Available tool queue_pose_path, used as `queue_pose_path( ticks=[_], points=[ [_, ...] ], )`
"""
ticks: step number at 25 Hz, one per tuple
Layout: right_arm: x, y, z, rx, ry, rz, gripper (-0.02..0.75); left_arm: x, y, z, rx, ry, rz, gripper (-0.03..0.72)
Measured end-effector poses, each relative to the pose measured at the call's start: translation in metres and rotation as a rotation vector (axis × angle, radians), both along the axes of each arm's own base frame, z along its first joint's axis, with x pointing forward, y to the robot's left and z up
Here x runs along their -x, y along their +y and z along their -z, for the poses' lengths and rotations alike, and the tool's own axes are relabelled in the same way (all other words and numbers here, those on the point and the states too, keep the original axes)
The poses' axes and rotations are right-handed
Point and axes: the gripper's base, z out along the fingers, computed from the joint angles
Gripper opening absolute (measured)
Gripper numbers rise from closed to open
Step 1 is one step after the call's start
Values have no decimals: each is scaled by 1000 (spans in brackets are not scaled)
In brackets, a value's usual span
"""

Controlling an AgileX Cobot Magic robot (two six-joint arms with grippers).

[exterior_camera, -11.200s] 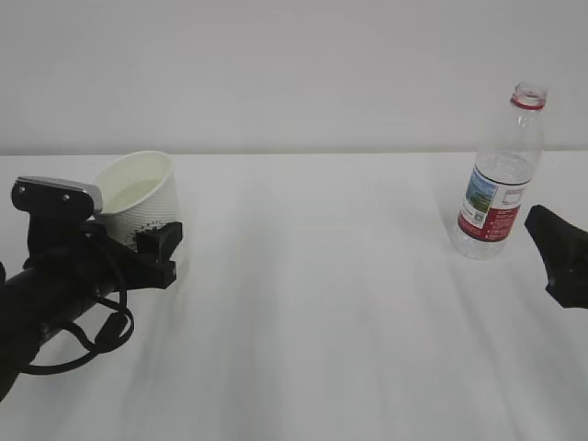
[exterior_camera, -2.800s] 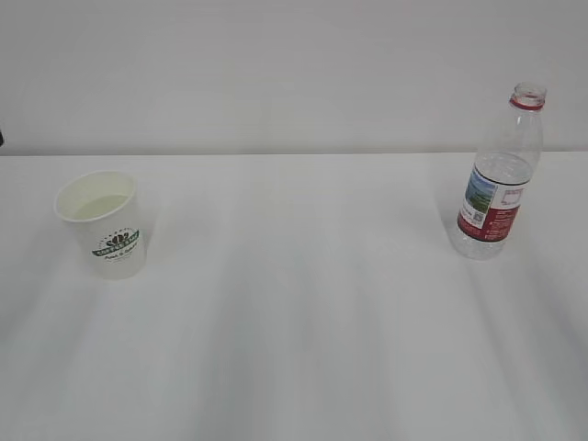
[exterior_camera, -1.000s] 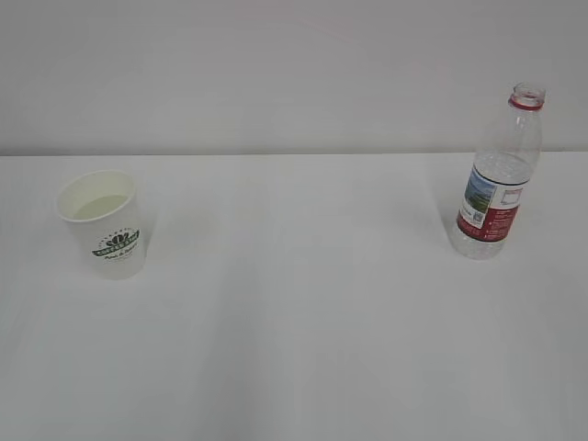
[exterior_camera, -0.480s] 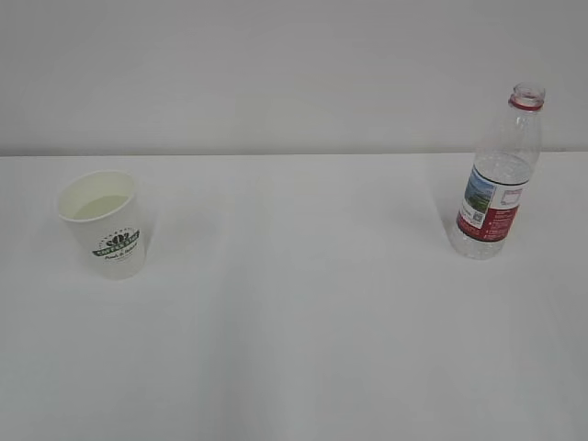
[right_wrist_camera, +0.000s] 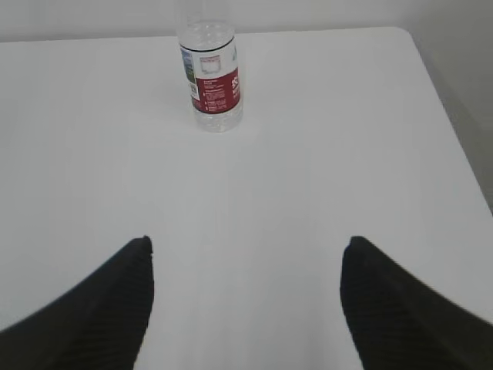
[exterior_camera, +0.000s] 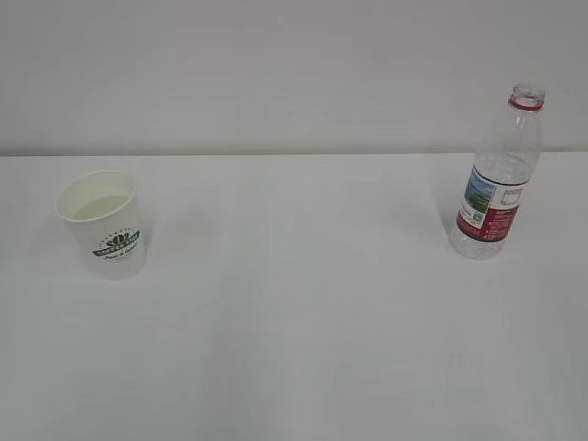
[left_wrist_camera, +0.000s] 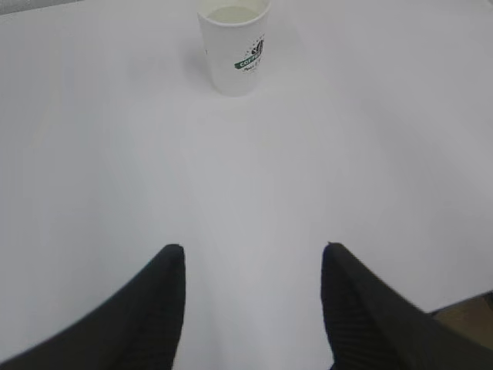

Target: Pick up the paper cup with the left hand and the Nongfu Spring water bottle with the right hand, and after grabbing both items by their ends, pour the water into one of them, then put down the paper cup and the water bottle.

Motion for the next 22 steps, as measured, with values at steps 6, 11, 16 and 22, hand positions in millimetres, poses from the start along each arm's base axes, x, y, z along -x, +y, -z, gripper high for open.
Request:
queue_pose_path(
  ticks=[6, 11, 16, 22],
  points=[
    [-7, 0, 10, 8, 14, 6, 568, -2, -1, 7, -9, 22, -1, 403],
    [-7, 0, 9, 6, 6, 6, 568, -3, -1, 7, -6, 11, 0, 384],
    [-7, 0, 10, 6, 8, 6, 568, -8, -3, 5, 7, -38, 1, 382],
    [-8, 0, 11, 7, 15, 7, 568, -12, -4, 6, 19, -68, 6, 382]
  ],
)
